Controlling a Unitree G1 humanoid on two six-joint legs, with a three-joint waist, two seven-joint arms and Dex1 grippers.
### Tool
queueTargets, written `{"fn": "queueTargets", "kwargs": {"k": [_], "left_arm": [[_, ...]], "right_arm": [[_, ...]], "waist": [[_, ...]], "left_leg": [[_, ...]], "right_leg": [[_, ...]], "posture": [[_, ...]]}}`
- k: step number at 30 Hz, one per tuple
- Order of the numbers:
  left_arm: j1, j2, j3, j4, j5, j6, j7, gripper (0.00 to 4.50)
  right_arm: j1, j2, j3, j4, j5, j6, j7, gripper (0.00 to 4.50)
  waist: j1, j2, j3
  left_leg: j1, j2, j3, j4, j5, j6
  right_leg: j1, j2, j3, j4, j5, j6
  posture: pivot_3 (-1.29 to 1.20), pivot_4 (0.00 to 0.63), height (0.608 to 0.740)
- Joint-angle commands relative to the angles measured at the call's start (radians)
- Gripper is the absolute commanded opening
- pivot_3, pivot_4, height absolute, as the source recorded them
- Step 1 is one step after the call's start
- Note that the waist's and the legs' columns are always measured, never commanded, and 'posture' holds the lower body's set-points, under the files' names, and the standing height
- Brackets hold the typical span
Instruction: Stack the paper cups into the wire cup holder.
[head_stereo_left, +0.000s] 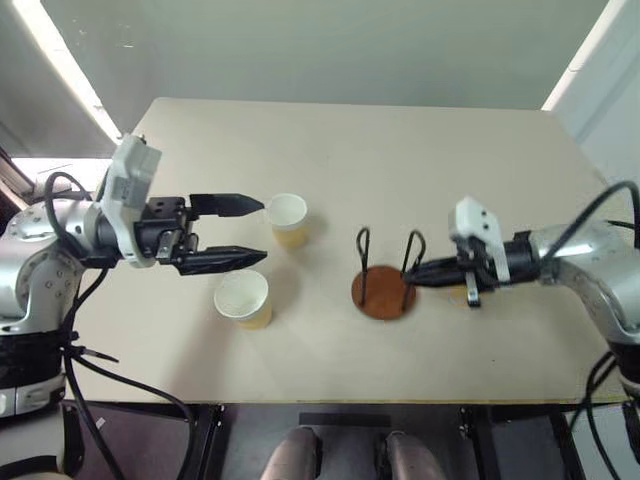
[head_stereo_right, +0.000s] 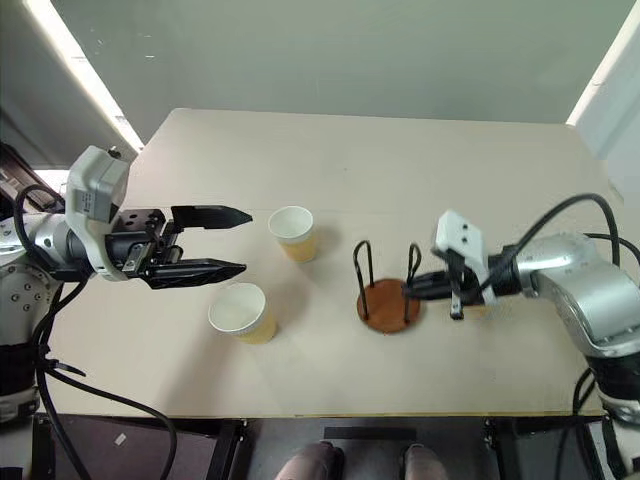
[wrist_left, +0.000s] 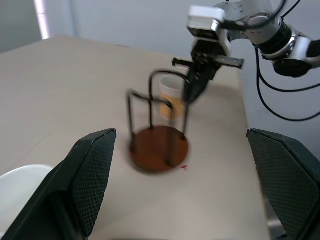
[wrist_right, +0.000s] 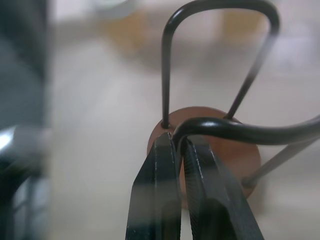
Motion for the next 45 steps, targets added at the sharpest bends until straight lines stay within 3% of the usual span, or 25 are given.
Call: {"fn": "queueTargets", "kwargs": {"k": [1, 16, 19, 26, 32, 38, 45], "left_arm": [[-0.007, 0.014, 0.001, -0.036, -0.025, 0.012, -0.017, 4.5], [-0.006, 0.006, 0.001, -0.062, -0.033, 0.027, 0.003, 4.5], [-0.004, 0.005, 0.003, -0.065, -0.033, 0.029, 0.006, 4.5], [-0.002, 0.014, -0.01, -0.058, -0.023, 0.017, -0.002, 4.5], [-0.001, 0.078, -0.038, -0.136, 0.027, -0.002, -0.014, 4.5], [0.024, 0.18, -0.125, -0.239, 0.187, -0.119, -0.04, 4.5], [0.037, 0.289, -0.262, -0.298, 0.409, -0.237, -0.052, 4.5]], "right_arm": [[-0.003, -0.011, -0.018, -0.058, 0.027, -0.01, -0.005, 0.06], [0.014, -0.023, 0.134, 0.048, -0.128, -0.199, 0.049, 0.06], [0.009, -0.037, 0.166, 0.081, -0.171, -0.237, 0.075, 0.79], [0.01, -0.057, 0.152, 0.102, -0.22, -0.271, 0.087, 3.25], [0.059, -0.128, 0.017, 0.035, -0.133, -0.138, 0.066, 3.25], [0.125, -0.184, -0.156, -0.028, 0.038, -0.03, 0.104, 3.25], [0.127, -0.189, -0.262, -0.047, 0.19, 0.001, 0.12, 3.25]], "waist": [[-0.006, 0.0, 0.0], [-0.011, -0.001, 0.0], [-0.011, -0.001, 0.0], [-0.011, -0.001, 0.0], [-0.009, -0.001, 0.0], [-0.01, -0.001, 0.0], [-0.012, -0.002, 0.0]], "left_leg": [[0.001, 0.0, 0.0, 0.0, 0.0, 0.0], [0.002, 0.001, 0.0, 0.0, 0.0, 0.0], [0.002, 0.001, 0.0, 0.0, 0.0, 0.0], [0.001, 0.001, 0.0, 0.0, 0.0, 0.0], [0.001, 0.0, 0.0, 0.0, 0.0, 0.0], [0.002, 0.0, 0.0, -0.003, 0.0, 0.0], [0.002, 0.001, 0.001, -0.003, 0.0, 0.0]], "right_leg": [[0.0, 0.0, 0.0, 0.0, 0.0, 0.0], [0.0, 0.0, 0.0, 0.001, 0.0, 0.0], [0.001, 0.0, 0.0, 0.001, 0.0, 0.0], [0.001, 0.0, 0.0, 0.001, 0.0, 0.0], [0.001, 0.0, 0.0, 0.001, 0.0, 0.0], [0.001, 0.0, 0.0, 0.0, 0.0, 0.0], [0.0, 0.0, 0.001, -0.001, -0.001, -0.001]], "posture": [[0.0, 0.15, 0.74], [0.0, 0.15, 0.74], [0.0, 0.15, 0.74], [0.0, 0.15, 0.74], [0.0, 0.15, 0.74], [0.0, 0.15, 0.74], [0.0, 0.15, 0.74]]}}
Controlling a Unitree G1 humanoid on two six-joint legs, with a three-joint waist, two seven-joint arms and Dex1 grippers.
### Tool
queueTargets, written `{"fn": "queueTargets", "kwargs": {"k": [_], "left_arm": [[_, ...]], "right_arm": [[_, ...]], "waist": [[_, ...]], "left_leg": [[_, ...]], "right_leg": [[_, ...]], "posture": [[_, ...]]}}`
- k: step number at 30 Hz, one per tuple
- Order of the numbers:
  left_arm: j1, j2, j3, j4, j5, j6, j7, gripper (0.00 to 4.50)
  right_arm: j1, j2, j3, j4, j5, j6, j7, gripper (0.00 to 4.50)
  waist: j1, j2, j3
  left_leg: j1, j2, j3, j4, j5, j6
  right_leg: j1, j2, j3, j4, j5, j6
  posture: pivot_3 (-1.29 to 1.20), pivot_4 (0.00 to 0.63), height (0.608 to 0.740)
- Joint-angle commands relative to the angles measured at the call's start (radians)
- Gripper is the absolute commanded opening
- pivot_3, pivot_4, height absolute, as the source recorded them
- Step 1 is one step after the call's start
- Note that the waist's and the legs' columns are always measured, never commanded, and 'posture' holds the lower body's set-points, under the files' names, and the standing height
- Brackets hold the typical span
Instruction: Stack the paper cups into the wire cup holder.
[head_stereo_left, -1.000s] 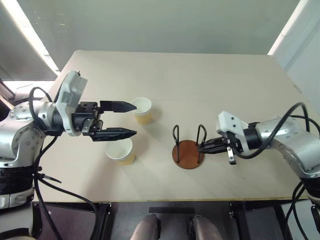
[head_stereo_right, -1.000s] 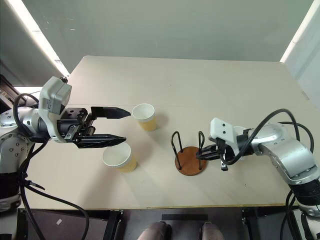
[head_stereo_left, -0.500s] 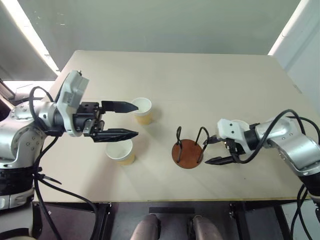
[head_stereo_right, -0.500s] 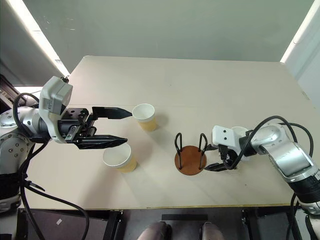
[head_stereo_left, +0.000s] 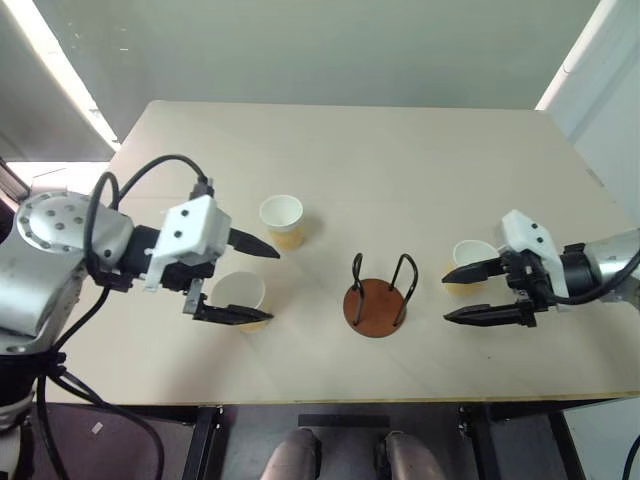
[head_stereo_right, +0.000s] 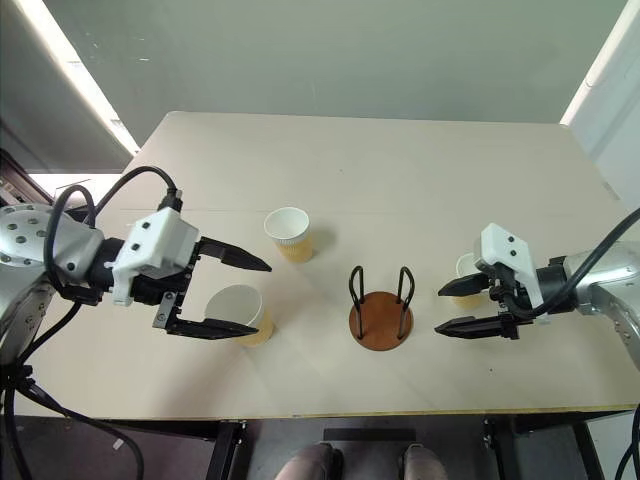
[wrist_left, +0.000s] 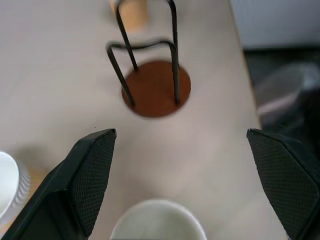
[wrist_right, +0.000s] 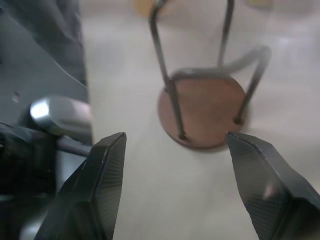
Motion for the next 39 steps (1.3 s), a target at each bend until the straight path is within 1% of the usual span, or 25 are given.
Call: {"fn": "queueTargets", "kwargs": {"k": [1, 5, 10, 15, 20, 26, 29, 31, 35, 39], "left_arm": [[0.01, 0.075, -0.064, -0.032, 0.139, -0.066, -0.017, 4.5], [0.031, 0.117, -0.095, -0.038, 0.19, -0.067, -0.025, 4.5], [0.067, 0.13, -0.096, -0.021, 0.233, -0.114, -0.035, 4.5], [0.094, 0.14, -0.092, -0.024, 0.255, -0.131, -0.052, 4.5], [0.123, 0.14, -0.097, -0.024, 0.277, -0.159, -0.058, 4.5], [0.125, 0.11, -0.144, 0.022, 0.333, -0.204, -0.061, 4.5], [0.114, 0.079, -0.173, 0.041, 0.358, -0.228, -0.058, 3.93], [0.105, 0.063, -0.187, 0.054, 0.367, -0.247, -0.068, 3.29], [0.038, 0.013, -0.179, 0.07, 0.313, -0.238, -0.099, 1.76], [-0.046, -0.006, -0.163, 0.077, 0.232, -0.181, -0.149, 0.31]], "right_arm": [[-0.033, -0.004, -0.075, -0.027, 0.078, -0.001, 0.003, 3.25], [-0.063, 0.001, -0.084, -0.033, 0.125, -0.011, -0.001, 3.25], [-0.091, 0.005, -0.096, -0.047, 0.187, 0.003, -0.025, 3.25], [-0.098, -0.004, -0.091, -0.047, 0.204, -0.001, -0.044, 3.25], [-0.096, 0.004, -0.099, -0.05, 0.213, -0.023, -0.063, 3.25], [-0.094, 0.02, -0.1, -0.051, 0.224, -0.054, -0.073, 3.25], [-0.094, 0.036, -0.103, -0.052, 0.226, -0.085, -0.073, 3.28], [-0.092, 0.042, -0.105, -0.048, 0.225, -0.1, -0.069, 3.28], [-0.096, 0.04, -0.104, -0.027, 0.206, -0.139, -0.055, 3.28], [-0.136, 0.013, -0.098, 0.011, 0.211, -0.126, -0.038, 3.28]], "waist": [[-0.001, 0.0, 0.0], [-0.002, 0.0, 0.0], [-0.002, 0.0, 0.0], [-0.002, 0.0, 0.0], [-0.002, 0.0, 0.0], [-0.002, 0.0, 0.0], [-0.002, 0.0, 0.0], [-0.002, 0.0, 0.0], [0.0, 0.0, 0.0], [-0.001, 0.0, 0.0]], "left_leg": [[0.0, 0.0, 0.0, 0.0, 0.0, 0.0], [0.001, 0.0, 0.0, -0.001, 0.0, 0.0], [0.0, 0.0, -0.001, -0.001, 0.0, 0.0], [0.0, 0.0, -0.001, -0.001, -0.001, 0.0], [0.0, 0.0, -0.001, -0.001, -0.001, -0.001], [0.0, 0.0, -0.001, -0.001, -0.001, -0.001], [0.0, 0.0, -0.001, -0.001, -0.001, -0.001], [-0.001, 0.0, -0.001, -0.001, -0.001, -0.001], [-0.001, 0.0, -0.001, -0.001, -0.001, -0.001], [-0.001, 0.0, -0.001, -0.001, -0.001, 0.0]], "right_leg": [[0.0, 0.0, 0.0, 0.0, 0.0, 0.0], [-0.001, 0.0, 0.0, 0.001, -0.001, -0.002], [-0.001, 0.0, 0.0, 0.001, -0.001, -0.002], [-0.001, 0.0, 0.0, 0.001, -0.001, -0.002], [-0.001, 0.0, 0.0, 0.002, -0.001, -0.002], [-0.001, 0.0, 0.0, 0.002, -0.001, -0.002], [-0.001, 0.0, 0.0, 0.002, -0.001, -0.002], [-0.001, 0.0, -0.001, 0.002, -0.001, -0.002], [-0.001, 0.0, -0.001, 0.003, -0.001, -0.002], [-0.001, 0.0, -0.001, 0.003, -0.001, -0.002]], "posture": [[0.0, 0.15, 0.74], [0.0, 0.15, 0.74], [0.0, 0.15, 0.74], [0.0, 0.15, 0.74], [0.0, 0.15, 0.74], [0.0, 0.15, 0.74], [0.0, 0.15, 0.74], [0.0, 0.15, 0.74], [0.0, 0.15, 0.74], [0.0, 0.15, 0.74]]}}
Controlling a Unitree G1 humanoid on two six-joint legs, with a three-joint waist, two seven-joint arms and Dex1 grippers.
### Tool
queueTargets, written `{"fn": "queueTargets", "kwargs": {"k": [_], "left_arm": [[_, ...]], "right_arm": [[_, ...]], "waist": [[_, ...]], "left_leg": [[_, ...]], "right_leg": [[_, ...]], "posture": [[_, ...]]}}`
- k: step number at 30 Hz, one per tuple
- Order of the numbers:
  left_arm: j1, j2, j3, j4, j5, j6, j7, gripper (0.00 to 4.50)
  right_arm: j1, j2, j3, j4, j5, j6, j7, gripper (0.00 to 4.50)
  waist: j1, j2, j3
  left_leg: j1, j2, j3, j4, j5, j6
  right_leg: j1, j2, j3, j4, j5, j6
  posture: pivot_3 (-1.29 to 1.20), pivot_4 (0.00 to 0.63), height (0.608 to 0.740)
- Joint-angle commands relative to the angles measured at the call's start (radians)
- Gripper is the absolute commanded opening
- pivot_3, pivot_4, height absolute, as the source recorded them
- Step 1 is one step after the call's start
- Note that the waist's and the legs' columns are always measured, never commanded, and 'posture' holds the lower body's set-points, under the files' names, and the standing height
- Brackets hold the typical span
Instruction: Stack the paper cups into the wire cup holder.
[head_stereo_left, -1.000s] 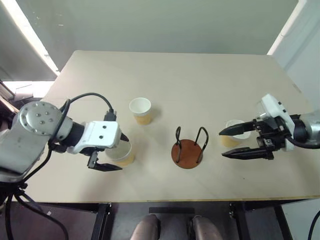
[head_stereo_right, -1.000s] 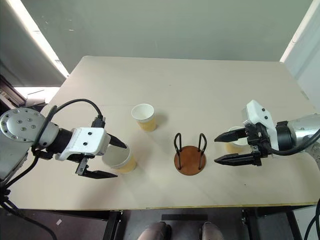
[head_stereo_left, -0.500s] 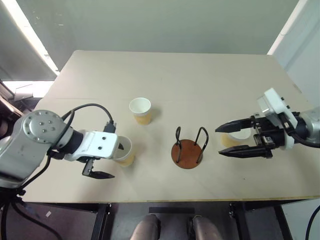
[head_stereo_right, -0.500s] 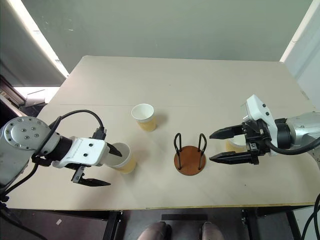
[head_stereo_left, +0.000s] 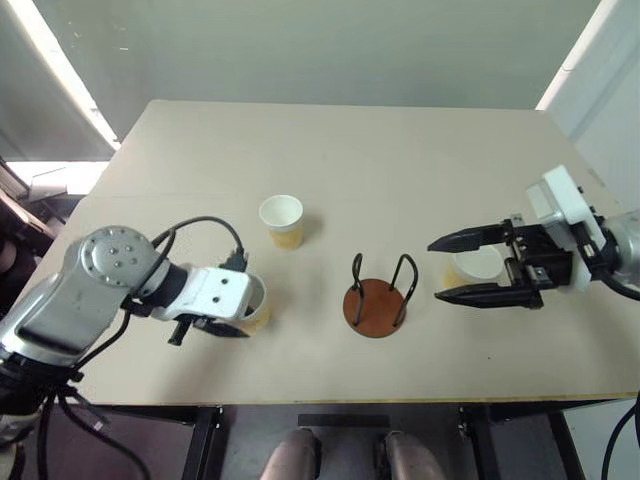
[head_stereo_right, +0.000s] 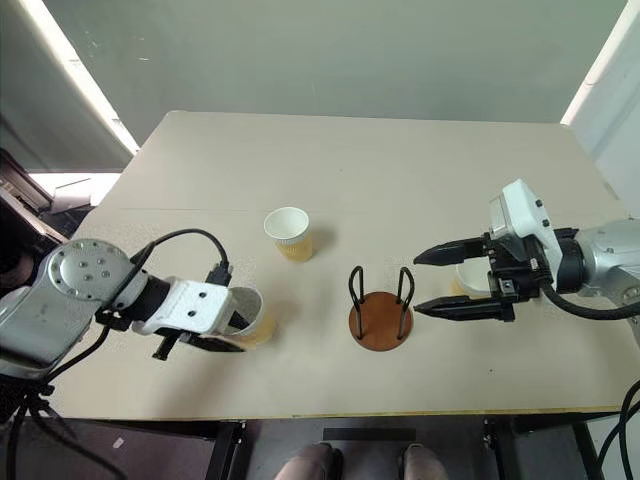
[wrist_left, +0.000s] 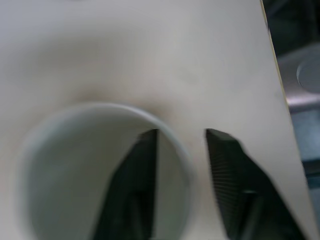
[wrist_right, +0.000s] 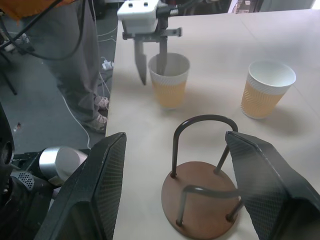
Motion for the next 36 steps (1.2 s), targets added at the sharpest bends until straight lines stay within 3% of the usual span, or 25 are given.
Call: {"fn": "queueTargets", "kwargs": {"k": [1, 8, 17, 26, 29, 36], "left_arm": [[-0.074, -0.007, 0.04, -0.002, -0.073, 0.055, -0.044, 0.03], [-0.238, -0.047, 0.026, 0.059, -0.139, 0.127, -0.093, 0.03], [-0.617, -0.138, -0.071, 0.216, -0.302, 0.201, -0.102, 0.03], [-0.826, -0.231, -0.25, 0.352, -0.402, 0.106, -0.102, 0.03], [-0.894, -0.301, -0.324, 0.423, -0.416, 0.042, -0.102, 0.03], [-0.963, -0.395, -0.445, 0.533, -0.445, -0.072, -0.102, 0.03]], "right_arm": [[-0.057, -0.04, -0.028, 0.026, 0.014, 0.008, 0.023, 3.28], [-0.108, -0.061, -0.01, 0.097, -0.051, -0.039, 0.048, 3.28], [-0.109, -0.08, -0.032, 0.116, -0.067, -0.039, 0.058, 3.28], [-0.016, -0.114, -0.127, 0.047, -0.016, 0.001, 0.029, 3.28], [0.029, -0.135, -0.2, 0.016, 0.014, 0.032, 0.014, 3.28], [0.124, -0.139, -0.312, -0.051, 0.046, 0.069, -0.048, 3.28]], "waist": [[0.0, 0.0, 0.0], [0.0, 0.0, 0.0], [0.003, 0.0, 0.0], [0.004, 0.0, 0.0], [0.01, 0.0, 0.0], [0.015, 0.0, 0.0]], "left_leg": [[0.0, 0.0, 0.0, 0.0, 0.0, 0.0], [0.0, 0.0, 0.0, 0.0, 0.0, 0.0], [-0.002, 0.0, 0.0, 0.0, 0.0, 0.0], [-0.003, 0.0, 0.0, 0.0, 0.0, 0.001], [-0.004, 0.0, -0.001, 0.001, 0.001, 0.001], [-0.005, 0.0, 0.0, 0.002, 0.0, 0.002]], "right_leg": [[0.0, 0.0, 0.0, 0.0, 0.0, 0.0], [0.0, 0.0, 0.0, 0.0, 0.0, 0.0], [0.0, 0.0, -0.001, -0.001, 0.001, 0.001], [0.0, 0.0, -0.001, -0.002, 0.001, 0.002], [0.0, 0.0, -0.001, -0.002, 0.002, 0.003], [-0.001, 0.0, -0.001, -0.003, 0.002, 0.004]], "posture": [[0.0, 0.15, 0.74], [0.0, 0.15, 0.74], [0.0, 0.15, 0.74], [0.0, 0.15, 0.74], [0.0, 0.15, 0.74], [0.0, 0.15, 0.74]]}}
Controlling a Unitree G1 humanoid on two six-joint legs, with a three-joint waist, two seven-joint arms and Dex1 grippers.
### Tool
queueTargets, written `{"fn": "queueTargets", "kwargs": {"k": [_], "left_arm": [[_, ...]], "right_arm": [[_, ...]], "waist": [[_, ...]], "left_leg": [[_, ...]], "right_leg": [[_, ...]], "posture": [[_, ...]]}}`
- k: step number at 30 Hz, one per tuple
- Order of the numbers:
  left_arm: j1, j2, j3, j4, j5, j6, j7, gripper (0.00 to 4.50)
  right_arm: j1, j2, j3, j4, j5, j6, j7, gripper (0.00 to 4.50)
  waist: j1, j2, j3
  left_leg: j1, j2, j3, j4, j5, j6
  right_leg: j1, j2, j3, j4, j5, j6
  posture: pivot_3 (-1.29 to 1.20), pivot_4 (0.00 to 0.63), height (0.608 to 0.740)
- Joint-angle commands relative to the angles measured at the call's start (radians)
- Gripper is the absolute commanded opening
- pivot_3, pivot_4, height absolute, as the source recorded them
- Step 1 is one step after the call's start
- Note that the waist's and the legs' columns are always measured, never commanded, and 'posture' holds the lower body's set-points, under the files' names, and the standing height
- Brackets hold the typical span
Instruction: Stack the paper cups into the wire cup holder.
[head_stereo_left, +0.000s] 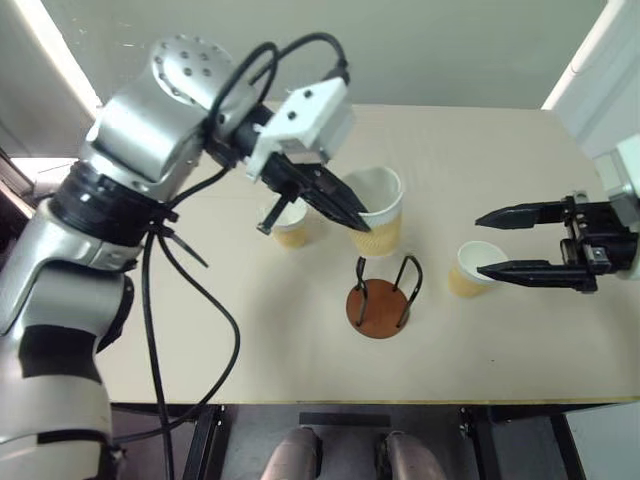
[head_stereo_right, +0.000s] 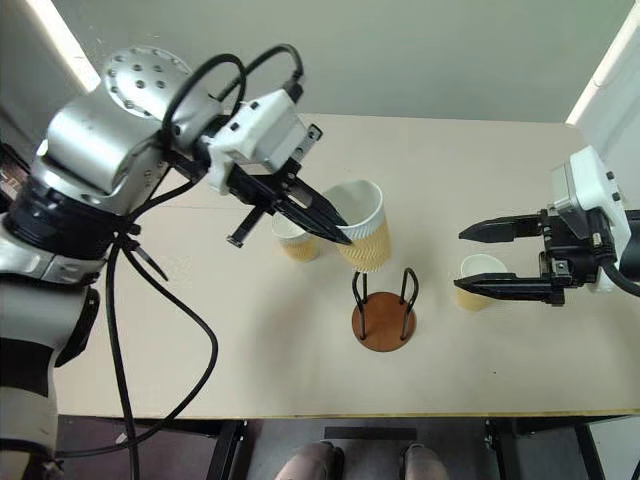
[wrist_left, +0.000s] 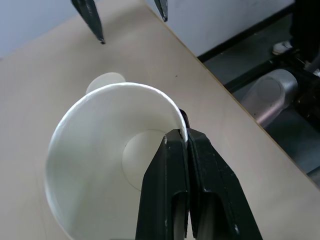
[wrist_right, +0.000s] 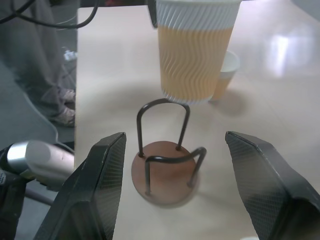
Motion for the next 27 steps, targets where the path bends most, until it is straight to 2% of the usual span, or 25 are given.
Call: {"fn": "queueTargets", "kwargs": {"k": [1, 8, 12, 20, 23, 27], "left_arm": [[-0.047, -0.028, -0.039, 0.042, -0.031, -0.072, -0.033, 0.03], [-0.063, -0.083, -0.15, 0.12, -0.03, -0.177, -0.033, 0.03], [-0.06, -0.077, -0.217, 0.115, -0.037, -0.22, -0.033, 0.03], [-0.042, -0.073, -0.277, 0.073, -0.056, -0.229, -0.033, 0.03], [-0.027, -0.092, -0.247, 0.077, -0.046, -0.228, -0.033, 0.67], [-0.018, -0.095, -0.193, 0.086, -0.045, -0.191, -0.033, 2.06]], "right_arm": [[0.032, -0.016, -0.094, -0.058, 0.035, 0.019, -0.036, 3.28], [0.121, -0.009, -0.19, -0.128, 0.08, 0.057, -0.097, 3.28], [0.159, -0.011, -0.226, -0.151, 0.095, 0.066, -0.119, 3.28], [0.187, -0.027, -0.212, -0.153, 0.09, 0.065, -0.149, 3.28], [0.172, -0.038, -0.18, -0.141, 0.09, 0.078, -0.175, 3.28], [0.123, -0.039, -0.104, -0.11, 0.066, 0.052, -0.2, 3.28]], "waist": [[0.001, 0.0, 0.0], [0.005, 0.0, 0.0], [0.006, 0.0, 0.0], [0.007, 0.0, 0.0], [0.008, 0.0, 0.0], [0.008, 0.0, 0.0]], "left_leg": [[0.0, 0.0, 0.0, 0.0, 0.0, 0.0], [-0.002, 0.0, 0.0, 0.003, 0.0, 0.001], [-0.003, 0.0, 0.0, 0.005, -0.001, 0.002], [-0.005, 0.0, 0.001, 0.011, -0.003, 0.005], [-0.006, 0.0, 0.001, 0.012, -0.003, 0.005], [-0.006, 0.0, 0.001, 0.013, -0.003, 0.006]], "right_leg": [[0.0, 0.0, 0.0, 0.0, 0.0, 0.0], [0.0, 0.0, 0.0, 0.0, 0.001, 0.002], [0.0, 0.0, 0.0, -0.001, 0.001, 0.003], [0.0, 0.0, 0.0, -0.001, 0.002, 0.004], [0.0, 0.0, 0.0, -0.001, 0.002, 0.005], [0.0, 0.0, 0.0, 0.0, 0.002, 0.005]], "posture": [[0.0, 0.15, 0.74], [0.0, 0.15, 0.74], [0.0, 0.15, 0.74], [0.0, 0.15, 0.74], [0.0, 0.15, 0.74], [0.0, 0.15, 0.74]]}}
